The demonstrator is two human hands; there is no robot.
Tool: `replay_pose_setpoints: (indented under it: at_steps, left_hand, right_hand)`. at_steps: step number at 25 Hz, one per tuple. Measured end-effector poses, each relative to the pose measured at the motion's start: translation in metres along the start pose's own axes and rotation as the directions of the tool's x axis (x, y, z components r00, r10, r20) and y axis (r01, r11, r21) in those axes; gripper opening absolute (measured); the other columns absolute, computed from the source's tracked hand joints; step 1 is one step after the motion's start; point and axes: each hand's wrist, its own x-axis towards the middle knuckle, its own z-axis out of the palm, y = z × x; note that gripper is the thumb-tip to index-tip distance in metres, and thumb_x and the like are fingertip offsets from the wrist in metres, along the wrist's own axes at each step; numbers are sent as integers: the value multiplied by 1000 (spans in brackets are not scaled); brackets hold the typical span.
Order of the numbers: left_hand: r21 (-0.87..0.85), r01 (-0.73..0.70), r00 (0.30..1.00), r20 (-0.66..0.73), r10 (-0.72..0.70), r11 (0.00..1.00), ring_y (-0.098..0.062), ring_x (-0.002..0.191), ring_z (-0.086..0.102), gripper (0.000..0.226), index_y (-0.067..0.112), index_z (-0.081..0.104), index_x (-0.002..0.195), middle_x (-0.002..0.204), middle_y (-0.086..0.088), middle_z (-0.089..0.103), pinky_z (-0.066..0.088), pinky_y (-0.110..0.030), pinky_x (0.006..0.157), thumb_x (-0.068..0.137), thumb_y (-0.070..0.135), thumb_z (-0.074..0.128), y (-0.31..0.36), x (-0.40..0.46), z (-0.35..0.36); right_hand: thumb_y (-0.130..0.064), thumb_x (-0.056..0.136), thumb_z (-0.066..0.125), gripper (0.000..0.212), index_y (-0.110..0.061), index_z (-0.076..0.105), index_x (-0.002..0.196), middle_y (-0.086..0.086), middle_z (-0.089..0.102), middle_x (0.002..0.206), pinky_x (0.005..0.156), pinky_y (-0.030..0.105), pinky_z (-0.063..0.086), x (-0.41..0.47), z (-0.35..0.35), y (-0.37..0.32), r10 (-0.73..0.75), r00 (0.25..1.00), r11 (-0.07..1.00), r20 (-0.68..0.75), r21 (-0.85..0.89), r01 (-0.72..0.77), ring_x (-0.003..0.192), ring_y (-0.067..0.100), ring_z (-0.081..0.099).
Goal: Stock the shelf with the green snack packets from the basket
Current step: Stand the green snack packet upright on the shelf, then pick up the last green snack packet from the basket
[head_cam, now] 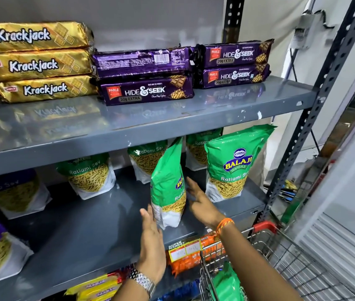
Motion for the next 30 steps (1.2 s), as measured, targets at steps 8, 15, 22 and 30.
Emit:
replay_pose_setpoints:
  at_steps: [8,15,22,30]
  left_hand:
    - [12,82,996,-40,-81,997,-27,151,23,81,9,25,154,162,-11,26,18,-43,123,95,64,19,15,61,-1]
    - [-27,113,958,-261,-116,993,-18,149,27,68,18,31,154,160,1,32,14,-35,121,100,57,18,14,22,2]
    - [-44,343,918,-199,-345,938,-18,115,53,43,12,57,132,133,-10,59,39,-27,91,104,34,34,-91,-54,90]
    - [964,121,878,8,-479,238,-33,124,57,73,6,55,133,133,-18,60,49,-38,98,76,50,66,-232,-8,144]
  right_hand:
    - [-2,70,43,94,-27,18,157,-2,28,162,128,38,15,-26,21,8,-115,982,987,-150,-131,96,150,11,22]
    - [15,88,48,77,-25,29,151,-15,38,152,94,9,44,-85,-37,35,122,991,988,-52,102,-116,140,1,38]
    - [7,88,60,50,-9,55,135,13,59,141,98,32,54,-184,-129,170,457,863,860,-216,355,-366,130,30,56]
    - [-4,74,84,73,-25,47,133,-6,56,130,108,41,46,-234,-77,314,631,776,766,6,151,-624,125,17,51]
